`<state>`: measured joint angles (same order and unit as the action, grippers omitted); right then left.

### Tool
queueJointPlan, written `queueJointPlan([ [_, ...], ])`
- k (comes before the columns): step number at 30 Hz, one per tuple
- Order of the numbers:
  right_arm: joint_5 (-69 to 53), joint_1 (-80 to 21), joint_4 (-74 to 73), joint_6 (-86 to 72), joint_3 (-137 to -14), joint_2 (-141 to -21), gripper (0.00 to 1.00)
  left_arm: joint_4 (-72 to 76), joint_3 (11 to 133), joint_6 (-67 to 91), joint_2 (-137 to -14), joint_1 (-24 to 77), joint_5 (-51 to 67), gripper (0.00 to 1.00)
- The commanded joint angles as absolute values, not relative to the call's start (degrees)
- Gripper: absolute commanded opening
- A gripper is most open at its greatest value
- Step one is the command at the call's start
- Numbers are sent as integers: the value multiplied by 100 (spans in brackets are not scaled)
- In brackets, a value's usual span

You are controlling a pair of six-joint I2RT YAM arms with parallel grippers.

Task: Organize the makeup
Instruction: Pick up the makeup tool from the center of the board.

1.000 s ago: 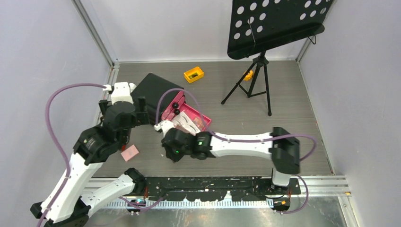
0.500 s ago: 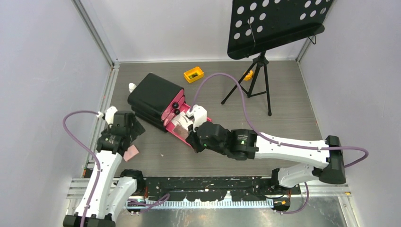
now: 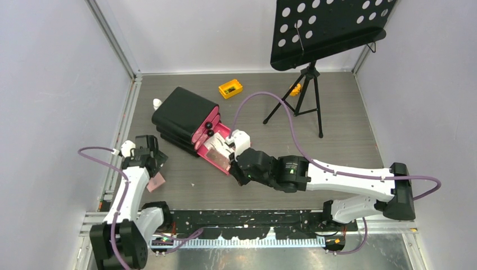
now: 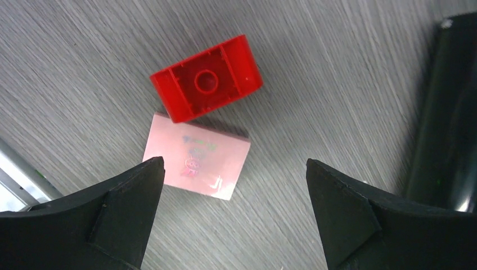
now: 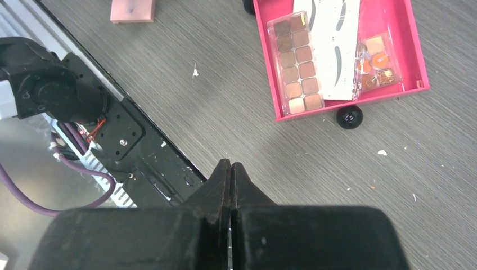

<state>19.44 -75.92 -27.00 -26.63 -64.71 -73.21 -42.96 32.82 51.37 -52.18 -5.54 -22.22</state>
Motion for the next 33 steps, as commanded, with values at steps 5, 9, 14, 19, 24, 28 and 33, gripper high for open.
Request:
queueJointPlan([
  [5,1721,-7585,-2684,-2567,-6779,-7720,0,-3501,3068,5207,-5820,-1112,-2317,100],
  [9,1670,-7583,-2696,-2534,-6874,-7866,0,-3211,3030,5008,-6186,-1549,-1961,100],
  [14,1653,-7579,-2694,-2487,-6979,-7994,0,-2970,3079,4693,-6710,-2055,-1532,100],
  [19,1652,-7585,-2701,-2465,-7079,-8098,0,-2861,3076,4666,-7180,-2111,-1122,100],
  [24,1704,-7572,-2691,-2460,-7126,-8173,0,-2800,2961,4643,-7304,-2106,-815,91],
  [28,1717,-7540,-2676,-2442,-7233,-8279,0,-2864,2798,4683,-7111,-2105,-520,86],
  [33,1787,-7515,-2586,-2434,-7271,-8320,0,-3122,2606,4812,-6672,-2108,-393,84],
])
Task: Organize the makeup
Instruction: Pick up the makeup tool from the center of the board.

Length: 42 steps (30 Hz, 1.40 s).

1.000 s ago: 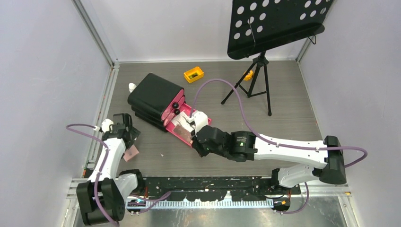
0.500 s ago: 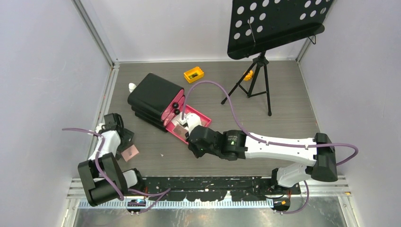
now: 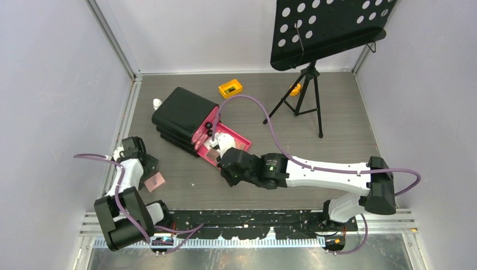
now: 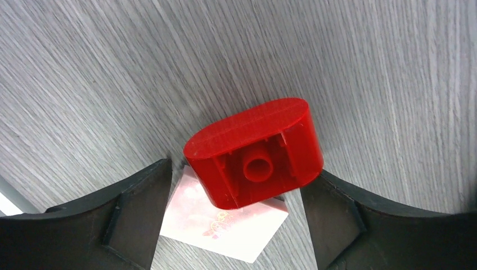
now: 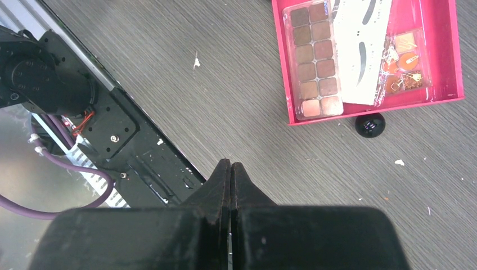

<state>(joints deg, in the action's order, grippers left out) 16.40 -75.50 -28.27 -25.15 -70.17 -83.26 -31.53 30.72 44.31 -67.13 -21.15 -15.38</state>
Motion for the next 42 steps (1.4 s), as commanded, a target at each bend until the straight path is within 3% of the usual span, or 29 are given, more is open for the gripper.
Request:
queueJointPlan([
  [1,1804,-7508,-2553,-2439,-7266,-8311,0,-3193,2607,4802,-6634,-2109,-403,83],
  [7,1934,-7467,-2429,-2477,-7175,-8108,0,-3190,2759,4680,-7026,-2107,-239,71],
  [13,2309,-7427,-2408,-2452,-7083,-7916,0,-2903,2699,4673,-6973,-2107,-27,44],
  [17,2543,-7411,-2408,-2474,-7058,-7854,0,-2978,2720,4556,-6569,-2106,226,33],
  [23,2864,-7373,-2405,-2540,-6986,-7798,0,-3274,2811,4423,-5916,-1805,415,28],
  [27,2953,-7333,-2408,-2540,-6872,-7750,0,-3498,3001,4747,-5793,-689,-36,28],
  [30,2951,-7296,-2408,-2522,-6793,-7652,0,-3690,3066,5035,-5772,287,-608,31],
  [35,2934,-7227,-2408,-2503,-6665,-7494,0,-4309,3250,4915,-5416,580,-1507,70],
  [42,2845,-7185,-2411,-2477,-6619,-7524,0,-4643,3710,4537,-5035,428,-2382,95],
])
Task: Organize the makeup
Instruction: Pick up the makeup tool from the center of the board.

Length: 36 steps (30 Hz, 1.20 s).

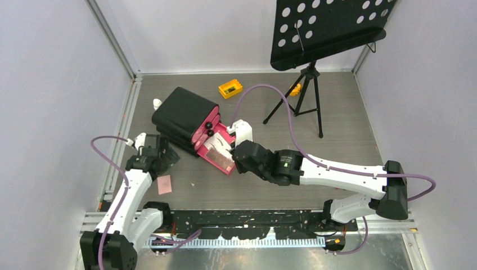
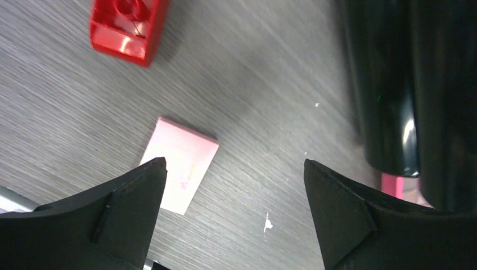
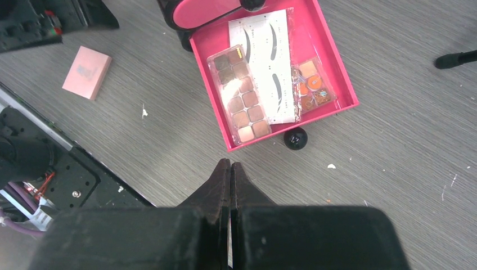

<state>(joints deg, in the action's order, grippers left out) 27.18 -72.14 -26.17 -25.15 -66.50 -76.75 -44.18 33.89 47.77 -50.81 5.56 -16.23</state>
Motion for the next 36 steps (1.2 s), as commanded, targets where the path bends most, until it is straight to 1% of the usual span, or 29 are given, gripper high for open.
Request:
queueJointPlan([
  [1,2833,-7181,-2417,-2475,-6608,-7528,0,-4604,3713,4430,-5129,301,-2285,97],
  [3,2810,-7167,-2413,-2474,-6600,-7510,0,-4565,3679,4306,-5410,-153,-1846,100],
  [7,2732,-7150,-2411,-2478,-6578,-7506,0,-4098,3319,4509,-5843,-747,-845,100],
  [13,2679,-7120,-2409,-2459,-6583,-7480,0,-3952,2940,4686,-5903,-766,-771,100],
  [20,2555,-7115,-2401,-2492,-6592,-7515,0,-3963,2495,5059,-5627,-734,-219,100],
  [24,2525,-7106,-2358,-2537,-6575,-7493,0,-3979,2315,5297,-5450,-313,-261,92],
  [26,2506,-7104,-2356,-2564,-6574,-7481,0,-4031,2259,5414,-5405,-55,-355,86],
  [27,2504,-7110,-2356,-2566,-6582,-7480,0,-4043,2245,5456,-5387,111,-400,85],
  [28,2495,-7115,-2358,-2572,-6581,-7475,0,-4047,2244,5484,-5369,149,-439,83],
  [30,2473,-7102,-2356,-2581,-6592,-7462,0,-3983,2245,5497,-5380,158,-486,75],
  [32,2470,-7110,-2357,-2601,-6583,-7442,0,-3937,2273,5501,-5500,158,-514,73],
  [33,2474,-7107,-2357,-2607,-6575,-7422,0,-3917,2283,5506,-5563,153,-518,75],
  [36,2510,-7106,-2356,-2618,-6537,-7369,0,-3874,2351,5534,-5787,150,-623,92],
])
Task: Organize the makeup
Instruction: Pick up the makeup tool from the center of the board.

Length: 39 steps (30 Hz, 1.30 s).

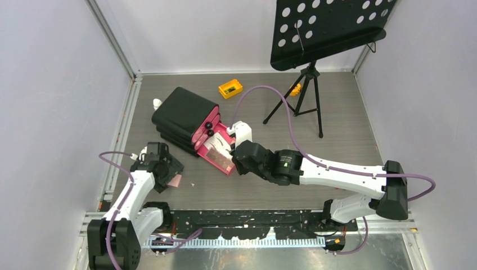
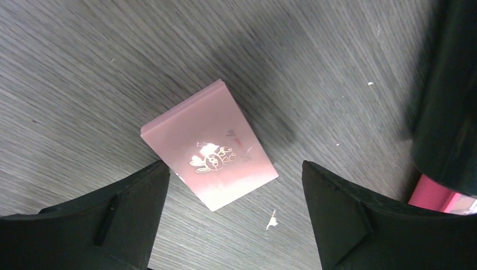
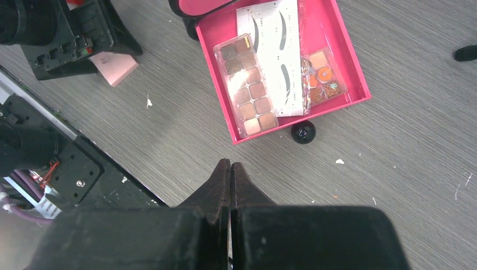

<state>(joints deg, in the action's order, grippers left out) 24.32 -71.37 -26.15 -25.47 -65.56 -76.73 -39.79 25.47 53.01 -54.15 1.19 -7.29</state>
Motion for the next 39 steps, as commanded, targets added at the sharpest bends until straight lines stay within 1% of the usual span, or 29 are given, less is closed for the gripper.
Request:
queueJointPlan([
  [1,2528,-7110,-2361,-2618,-6532,-7351,0,-3871,2400,5543,-5863,149,-669,94],
  [6,2578,-7106,-2363,-2611,-6504,-7282,0,-3774,2581,5712,-6247,149,-794,95],
  [8,2596,-7105,-2363,-2602,-6489,-7253,0,-3818,2645,5823,-6424,149,-848,92],
  [12,2676,-7108,-2361,-2575,-6446,-7165,0,-3902,2723,6072,-6728,149,-830,77],
  [15,2746,-7093,-2355,-2567,-6388,-7083,0,-3899,2813,6068,-6982,149,-772,70],
  [17,2755,-7069,-2360,-2558,-6343,-7021,0,-3852,2807,6059,-7127,149,-733,64],
  [21,2798,-7034,-2361,-2531,-6281,-6917,0,-3704,2776,5952,-7101,149,-568,45],
  [23,2812,-7011,-2361,-2525,-6260,-6872,0,-3631,2725,5874,-6913,157,-397,34],
  [25,2829,-7003,-2364,-2531,-6235,-6832,0,-3652,2687,5722,-6555,194,-336,26],
  [28,2906,-6993,-2376,-2530,-6198,-6772,0,-4025,2773,5549,-5782,405,-572,20],
  [31,3027,-6981,-2399,-2531,-6171,-6726,0,-4529,2848,5578,-4744,778,-914,12],
  [33,3099,-6963,-2439,-2504,-6163,-6702,0,-4783,2927,5615,-4075,1052,-1102,8],
  [35,3166,-6936,-2479,-2473,-6165,-6685,0,-5073,3176,5610,-3815,1361,-1318,8],
  [38,3307,-6902,-2534,-2439,-6172,-6624,0,-5241,3571,5567,-3848,2027,-1818,8],
  [39,3320,-6887,-2562,-2435,-6168,-6599,0,-5203,3714,5556,-3952,2411,-2018,8],
])
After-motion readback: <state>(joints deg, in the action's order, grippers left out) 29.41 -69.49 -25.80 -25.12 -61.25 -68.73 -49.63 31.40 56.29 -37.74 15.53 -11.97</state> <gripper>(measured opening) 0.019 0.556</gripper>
